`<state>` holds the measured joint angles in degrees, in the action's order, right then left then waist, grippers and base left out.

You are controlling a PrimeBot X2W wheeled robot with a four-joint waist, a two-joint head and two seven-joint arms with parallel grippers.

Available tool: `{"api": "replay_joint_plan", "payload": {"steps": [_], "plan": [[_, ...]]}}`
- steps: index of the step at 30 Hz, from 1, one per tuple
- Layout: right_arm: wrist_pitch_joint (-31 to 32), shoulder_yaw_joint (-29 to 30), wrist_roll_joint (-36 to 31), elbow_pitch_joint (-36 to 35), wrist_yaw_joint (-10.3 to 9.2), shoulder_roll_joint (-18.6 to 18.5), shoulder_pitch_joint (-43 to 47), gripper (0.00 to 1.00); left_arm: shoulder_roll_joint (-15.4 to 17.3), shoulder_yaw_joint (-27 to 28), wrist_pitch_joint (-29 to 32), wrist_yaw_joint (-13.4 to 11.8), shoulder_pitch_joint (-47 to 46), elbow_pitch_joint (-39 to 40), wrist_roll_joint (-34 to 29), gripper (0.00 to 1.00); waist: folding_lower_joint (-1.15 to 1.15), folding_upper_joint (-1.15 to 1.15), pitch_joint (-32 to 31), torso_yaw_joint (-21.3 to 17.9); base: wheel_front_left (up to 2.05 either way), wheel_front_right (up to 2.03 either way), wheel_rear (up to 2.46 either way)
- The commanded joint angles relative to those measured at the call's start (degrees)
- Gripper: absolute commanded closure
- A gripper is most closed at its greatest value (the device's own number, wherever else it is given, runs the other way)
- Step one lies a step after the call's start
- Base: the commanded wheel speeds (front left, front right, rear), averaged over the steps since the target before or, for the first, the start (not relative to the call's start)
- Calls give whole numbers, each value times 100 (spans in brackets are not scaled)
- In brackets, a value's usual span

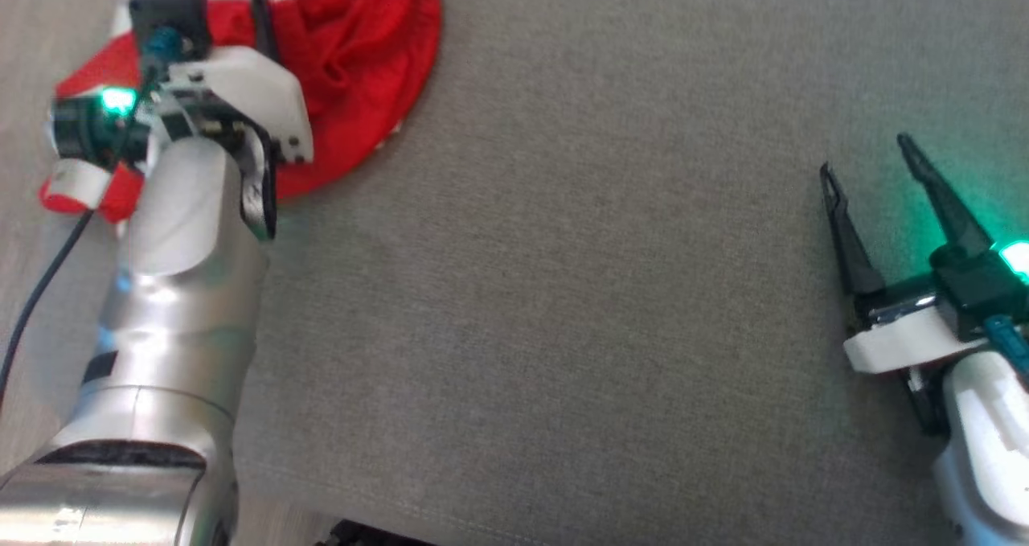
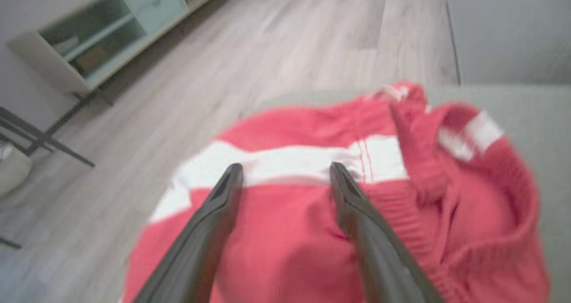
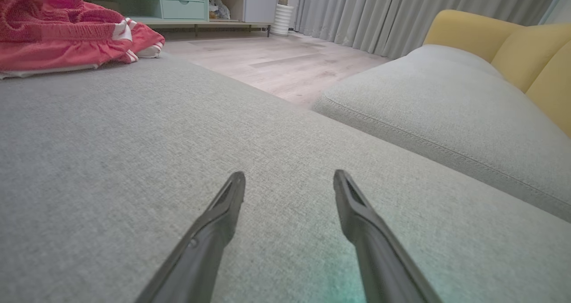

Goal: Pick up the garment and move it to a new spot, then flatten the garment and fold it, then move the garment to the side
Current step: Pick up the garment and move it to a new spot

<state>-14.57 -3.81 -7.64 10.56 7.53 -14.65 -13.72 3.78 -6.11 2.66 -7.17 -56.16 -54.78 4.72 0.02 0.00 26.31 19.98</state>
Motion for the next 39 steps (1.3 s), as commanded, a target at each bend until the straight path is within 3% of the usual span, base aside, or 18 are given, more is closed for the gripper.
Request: {"api": "replay_joint_plan", "payload": {"steps": [1, 4, 5, 6, 11, 16, 21, 29, 39], "plan": [[-43, -136, -14, -148, -4, -68, -9, 0, 249, 112, 26, -65, -112, 9, -21, 0, -2, 0, 195, -109, 0, 0, 0], [-43, -121, -11, -179, -4, -109, -36, 0, 234, 133, -171, -169, -220, -482, 13, 0, -2, 0, 276, -125, 0, 0, 0], [-43, -110, -12, -179, -4, -111, -34, 0, 226, 132, -279, -168, -239, -606, 27, 75, -2, 0, 286, -120, 0, 0, 0], [-43, -102, -15, -177, -4, -112, -27, 0, 217, 126, -406, -149, -264, -703, 42, 100, -2, 0, 291, -112, 0, 0, 0], [-43, -100, -11, -69, -4, -39, 19, 0, 223, 55, -1141, -139, -516, -940, 26, 100, -2, 0, 97, -36, 0, 0, 0], [-43, -248, 43, 102, -4, 238, 53, 0, 303, -113, -1553, -98, -831, -920, -94, 100, -2, 0, -528, -101, 0, 0, 0], [-43, -290, 107, 266, -4, 666, 171, 0, 386, -330, -1673, 170, -1116, -673, -205, 100, -2, 0, -1284, -369, 0, 0, 0], [-43, -227, 216, 399, -4, 1111, 608, 0, 365, -636, -1525, 726, -1356, -182, -230, 100, -2, 0, -2282, -1251, 0, 0, 0], [-43, -331, 545, 312, -4, 1175, 855, 0, 65, -765, -1034, 1225, -1023, 769, 260, 100, -2, 0, -2543, -2687, 0, 0, 0]]}}
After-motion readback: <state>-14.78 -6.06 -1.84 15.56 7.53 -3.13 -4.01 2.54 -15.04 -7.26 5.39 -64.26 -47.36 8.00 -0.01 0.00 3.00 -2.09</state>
